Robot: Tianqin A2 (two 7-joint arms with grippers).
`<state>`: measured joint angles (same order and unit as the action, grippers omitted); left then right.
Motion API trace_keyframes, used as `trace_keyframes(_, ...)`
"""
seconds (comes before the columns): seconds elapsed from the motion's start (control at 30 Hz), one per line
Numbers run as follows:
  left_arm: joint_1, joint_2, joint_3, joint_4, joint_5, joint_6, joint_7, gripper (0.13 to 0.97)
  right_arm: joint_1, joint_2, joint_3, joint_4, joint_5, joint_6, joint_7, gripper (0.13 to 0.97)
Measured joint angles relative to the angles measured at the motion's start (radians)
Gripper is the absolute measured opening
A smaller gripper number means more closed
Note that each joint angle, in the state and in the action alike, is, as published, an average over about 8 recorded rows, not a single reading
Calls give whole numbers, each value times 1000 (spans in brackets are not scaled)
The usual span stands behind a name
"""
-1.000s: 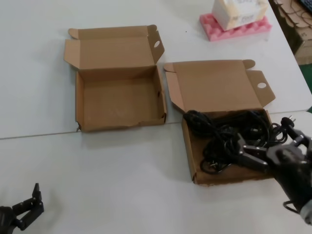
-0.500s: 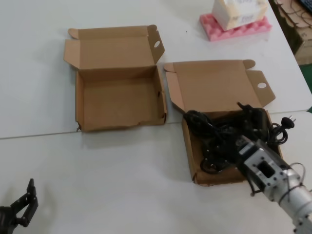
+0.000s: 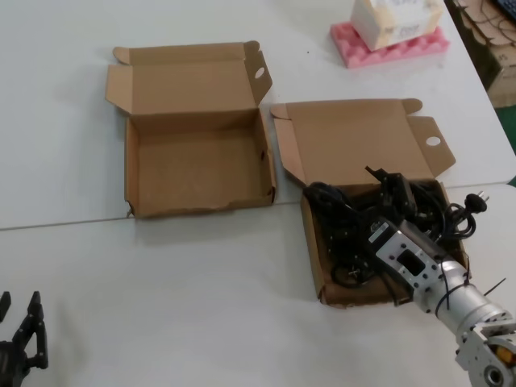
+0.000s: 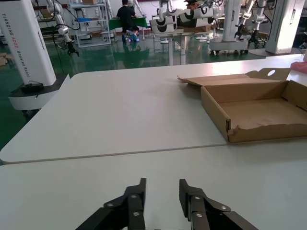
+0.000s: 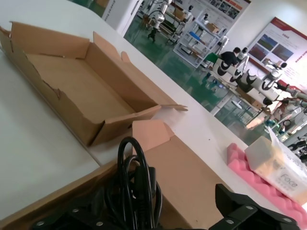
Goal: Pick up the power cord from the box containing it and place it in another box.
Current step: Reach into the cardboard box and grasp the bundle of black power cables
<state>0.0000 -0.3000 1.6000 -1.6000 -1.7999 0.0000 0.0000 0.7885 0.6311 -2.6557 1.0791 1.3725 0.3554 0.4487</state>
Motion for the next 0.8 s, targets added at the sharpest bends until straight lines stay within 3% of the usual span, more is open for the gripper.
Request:
trace_keyframes(0.13,0,0,0,0,0,0,0,310,28,-4,-45,-21,22,10,0,844)
trace_keyframes(0.23,0,0,0,0,0,0,0,310,40,-2,-67,-23,30,14,0,785)
trace_keyframes(0.43,0,0,0,0,0,0,0,230,48,4,-89,-11,33,16,0,685)
trace_keyframes(0.7,0,0,0,0,0,0,0,178,43,13,-91,10,38,18,0,470)
trace_keyframes(0.8,0,0,0,0,0,0,0,163,39,18,-87,20,42,17,0,428)
